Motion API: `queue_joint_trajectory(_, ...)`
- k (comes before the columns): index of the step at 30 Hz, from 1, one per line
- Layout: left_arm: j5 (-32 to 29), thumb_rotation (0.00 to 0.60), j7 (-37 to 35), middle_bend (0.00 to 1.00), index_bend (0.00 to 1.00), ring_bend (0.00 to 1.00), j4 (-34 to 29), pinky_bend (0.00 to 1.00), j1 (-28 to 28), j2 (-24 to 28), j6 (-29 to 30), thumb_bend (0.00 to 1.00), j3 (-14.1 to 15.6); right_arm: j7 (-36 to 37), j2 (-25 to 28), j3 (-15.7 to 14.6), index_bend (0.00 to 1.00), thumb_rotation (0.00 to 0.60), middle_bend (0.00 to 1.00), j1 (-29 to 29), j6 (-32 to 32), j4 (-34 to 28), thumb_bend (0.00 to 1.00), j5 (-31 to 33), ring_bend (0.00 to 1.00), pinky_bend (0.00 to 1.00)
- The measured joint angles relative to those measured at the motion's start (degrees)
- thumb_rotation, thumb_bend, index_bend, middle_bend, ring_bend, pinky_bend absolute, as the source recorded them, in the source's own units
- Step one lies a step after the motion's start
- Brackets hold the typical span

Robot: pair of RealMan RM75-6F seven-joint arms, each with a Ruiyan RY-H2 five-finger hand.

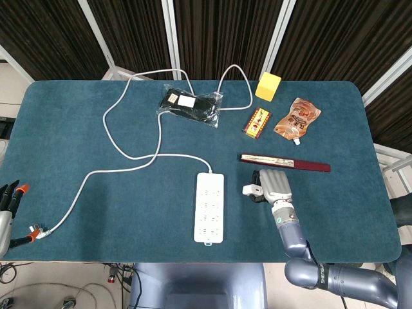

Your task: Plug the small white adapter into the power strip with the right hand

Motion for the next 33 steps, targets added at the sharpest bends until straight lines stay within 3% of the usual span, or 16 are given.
queue_joint_trajectory(6, -0.08, 0.600, 0.28, 0.00, 0.14, 0.00, -0.03, 0.00, -0.07, -0.10, -0.19, 0.10, 0.05, -4.93, 2.18, -0.28, 0.86, 0.600, 0.82, 2.55, -0.51, -2.55, 0.63, 1.81, 1.00, 1.00)
queue_joint_trajectory(14, -0.17, 0.600, 0.39, 0.00, 0.14, 0.00, -0.12, 0.00, -0.05, -0.07, -0.15, 0.10, 0.05, -10.43, 4.41, -0.83, 0.96, 0.600, 0.83, 6.72, -3.17, -4.78, 0.62, 4.97, 1.00, 1.00)
queue_joint_trajectory(23, -0.05, 0.600, 0.52, 0.00, 0.14, 0.00, -0.03, 0.00, -0.10, -0.19, -0.19, 0.10, 0.10, -17.07, 6.81, -0.56, 0.96, 0.600, 0.84, 13.95, -6.06, -6.84, 0.62, 16.71, 1.00, 1.00)
queue_joint_trajectory(33, -0.25, 0.600, 0.40, 0.00, 0.14, 0.00, 0.03, 0.00, -0.07, -0.18, -0.09, 0.10, -0.04, -23.02, 3.49, 2.02, 0.96, 0.600, 0.84, 21.90, 1.95, -4.79, 0.62, 32.58, 1.00, 1.00)
